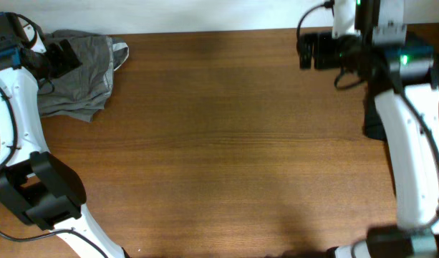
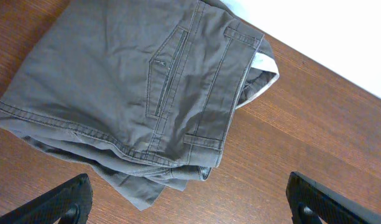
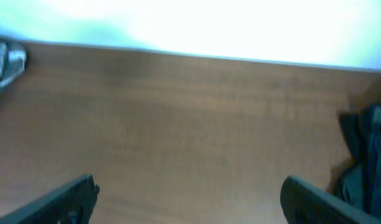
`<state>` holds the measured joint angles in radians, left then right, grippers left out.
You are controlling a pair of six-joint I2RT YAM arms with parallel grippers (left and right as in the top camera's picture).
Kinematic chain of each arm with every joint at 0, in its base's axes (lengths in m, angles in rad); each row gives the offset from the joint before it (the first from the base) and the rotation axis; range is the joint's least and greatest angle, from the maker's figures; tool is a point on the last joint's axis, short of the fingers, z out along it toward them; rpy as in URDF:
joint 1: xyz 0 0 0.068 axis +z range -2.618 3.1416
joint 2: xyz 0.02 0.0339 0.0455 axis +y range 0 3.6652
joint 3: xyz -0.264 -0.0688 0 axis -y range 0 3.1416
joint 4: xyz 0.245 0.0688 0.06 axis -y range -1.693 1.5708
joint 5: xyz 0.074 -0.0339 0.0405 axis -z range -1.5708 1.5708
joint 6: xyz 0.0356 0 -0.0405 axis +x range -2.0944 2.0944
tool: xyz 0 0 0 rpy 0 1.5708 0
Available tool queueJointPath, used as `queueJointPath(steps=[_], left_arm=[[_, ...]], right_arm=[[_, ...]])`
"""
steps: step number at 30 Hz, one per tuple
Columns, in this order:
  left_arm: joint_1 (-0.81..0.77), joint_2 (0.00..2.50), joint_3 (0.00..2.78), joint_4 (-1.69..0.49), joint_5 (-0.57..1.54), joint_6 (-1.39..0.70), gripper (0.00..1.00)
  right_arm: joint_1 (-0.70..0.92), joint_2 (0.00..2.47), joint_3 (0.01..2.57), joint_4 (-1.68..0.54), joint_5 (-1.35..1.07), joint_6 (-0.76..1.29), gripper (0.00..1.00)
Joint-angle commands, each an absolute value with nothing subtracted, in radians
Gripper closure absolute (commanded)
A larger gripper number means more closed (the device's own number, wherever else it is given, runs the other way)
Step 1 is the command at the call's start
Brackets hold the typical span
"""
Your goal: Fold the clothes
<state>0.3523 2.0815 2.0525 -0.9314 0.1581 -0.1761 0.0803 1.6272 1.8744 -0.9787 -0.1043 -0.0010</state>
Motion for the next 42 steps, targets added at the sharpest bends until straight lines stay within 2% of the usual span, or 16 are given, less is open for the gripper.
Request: queueJointPath(steps=[1, 19, 25, 36, 42], left_arm=[[0.347, 2.080, 2.054, -0.929, 0.169, -0.167, 0.01], [0.347, 2.080, 2.054, -0.929, 0.169, -0.167, 0.01], [0.347, 2.080, 2.054, -0.929, 0.169, -0.167, 0.01], [0.347, 2.080, 2.054, -0.929, 0.169, -0.167, 0.01], [0.347, 2.080, 2.054, -0.929, 0.169, -0.167, 0.01]], right_arm=[[0.080, 1.453, 1.606, -0.812, -0.093, -0.011, 0.01], [-0.015, 0.857, 0.395, 0.250, -0.214, 0.016, 0.01], [-0.015, 0.616, 0.209, 0.296, -0.213, 0.015, 0.01], [-0.014, 0.309, 0.025, 0.296, -0.201, 0.015, 0.01], [-0.014, 0.145, 0.006, 0.194, -0.194, 0.015, 0.01]])
